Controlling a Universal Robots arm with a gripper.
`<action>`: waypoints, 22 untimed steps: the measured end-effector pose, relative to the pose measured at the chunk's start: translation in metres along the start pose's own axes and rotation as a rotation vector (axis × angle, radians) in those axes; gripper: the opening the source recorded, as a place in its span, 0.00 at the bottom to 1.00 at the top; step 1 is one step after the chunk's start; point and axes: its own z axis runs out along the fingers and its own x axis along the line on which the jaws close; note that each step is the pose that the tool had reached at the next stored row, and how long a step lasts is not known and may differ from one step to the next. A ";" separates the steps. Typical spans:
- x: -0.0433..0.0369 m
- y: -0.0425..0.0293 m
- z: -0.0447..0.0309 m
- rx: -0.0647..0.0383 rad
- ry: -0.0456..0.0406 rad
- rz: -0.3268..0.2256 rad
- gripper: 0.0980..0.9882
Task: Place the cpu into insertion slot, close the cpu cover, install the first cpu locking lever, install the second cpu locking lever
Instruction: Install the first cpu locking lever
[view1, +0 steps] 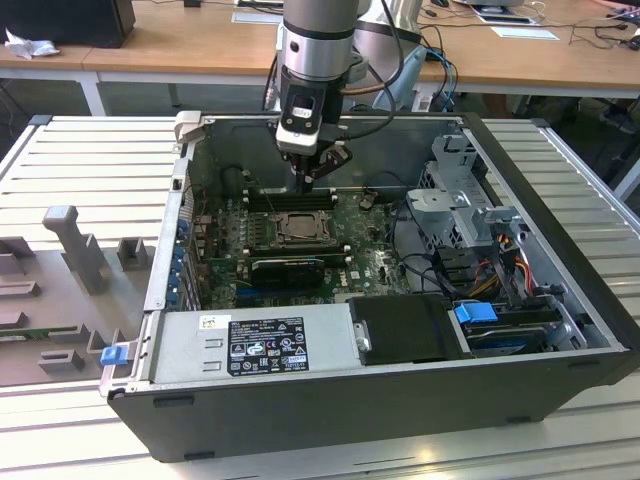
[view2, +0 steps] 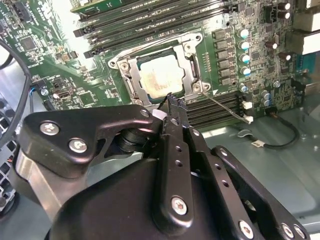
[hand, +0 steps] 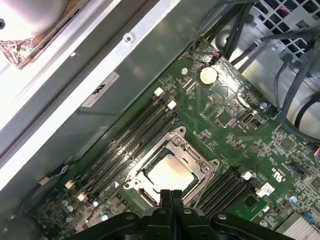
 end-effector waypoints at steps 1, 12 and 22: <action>0.0000 0.0000 0.0000 0.000 0.0000 -0.005 0.01; 0.0000 0.0000 0.0000 0.003 -0.0006 -0.080 0.01; 0.0000 0.0000 0.0000 0.005 -0.0012 -0.153 0.01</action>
